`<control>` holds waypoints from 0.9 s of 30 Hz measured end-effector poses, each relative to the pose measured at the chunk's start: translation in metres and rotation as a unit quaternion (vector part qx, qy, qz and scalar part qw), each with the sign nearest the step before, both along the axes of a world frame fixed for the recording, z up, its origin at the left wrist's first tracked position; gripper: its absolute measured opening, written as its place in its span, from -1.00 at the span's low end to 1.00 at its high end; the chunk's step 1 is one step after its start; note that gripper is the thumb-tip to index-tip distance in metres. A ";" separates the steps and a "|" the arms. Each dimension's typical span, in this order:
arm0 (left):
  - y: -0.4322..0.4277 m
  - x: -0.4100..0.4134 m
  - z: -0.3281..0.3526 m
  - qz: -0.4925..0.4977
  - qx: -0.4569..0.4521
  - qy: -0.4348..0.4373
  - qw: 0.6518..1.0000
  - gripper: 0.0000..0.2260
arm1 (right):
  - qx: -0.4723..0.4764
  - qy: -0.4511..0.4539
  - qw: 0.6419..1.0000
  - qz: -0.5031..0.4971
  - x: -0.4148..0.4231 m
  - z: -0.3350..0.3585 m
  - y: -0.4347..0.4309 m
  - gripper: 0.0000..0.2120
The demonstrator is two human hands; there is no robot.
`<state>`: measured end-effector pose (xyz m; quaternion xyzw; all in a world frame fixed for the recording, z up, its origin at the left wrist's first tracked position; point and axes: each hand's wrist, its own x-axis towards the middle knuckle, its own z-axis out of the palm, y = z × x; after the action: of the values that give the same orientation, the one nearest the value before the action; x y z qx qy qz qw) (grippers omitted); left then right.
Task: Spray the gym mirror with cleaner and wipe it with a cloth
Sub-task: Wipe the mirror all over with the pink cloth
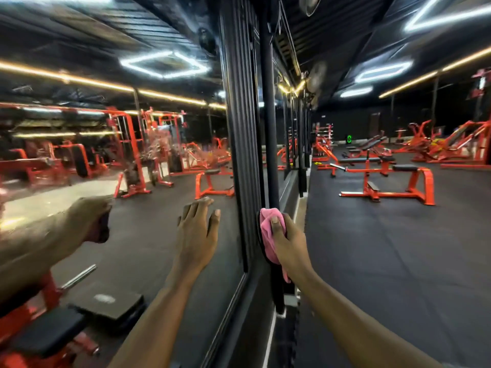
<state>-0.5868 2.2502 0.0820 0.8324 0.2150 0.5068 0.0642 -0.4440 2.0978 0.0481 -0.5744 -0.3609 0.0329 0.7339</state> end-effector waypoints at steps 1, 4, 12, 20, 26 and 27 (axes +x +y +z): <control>0.016 0.021 0.008 0.004 0.001 -0.003 1.000 -0.54 | 0.007 0.002 1.000 -0.001 0.021 0.009 0.017 -0.80; 0.060 0.073 0.024 0.026 0.027 0.001 0.999 -0.56 | 0.024 0.007 1.000 0.009 0.075 0.021 0.068 -0.82; 0.165 0.183 0.046 0.181 0.110 0.023 0.977 -0.61 | 0.059 0.007 0.996 0.073 0.225 0.012 0.235 -0.80; 0.232 0.270 0.108 0.392 0.141 0.019 0.909 -0.53 | 0.073 -0.004 0.984 0.160 0.334 0.062 0.372 -0.71; 0.269 0.302 0.125 0.508 0.152 0.046 0.847 -0.44 | 0.165 -0.047 0.970 0.171 0.367 0.114 0.439 -0.68; 0.274 0.303 0.125 0.523 0.156 0.049 0.837 -0.43 | 0.188 -0.056 0.966 0.168 0.369 0.126 0.450 -0.66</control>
<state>-0.2835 2.5241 0.2070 0.6189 0.5388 0.4505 -0.3517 -0.0754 2.5474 0.1743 -0.3581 -0.4927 0.0550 0.7912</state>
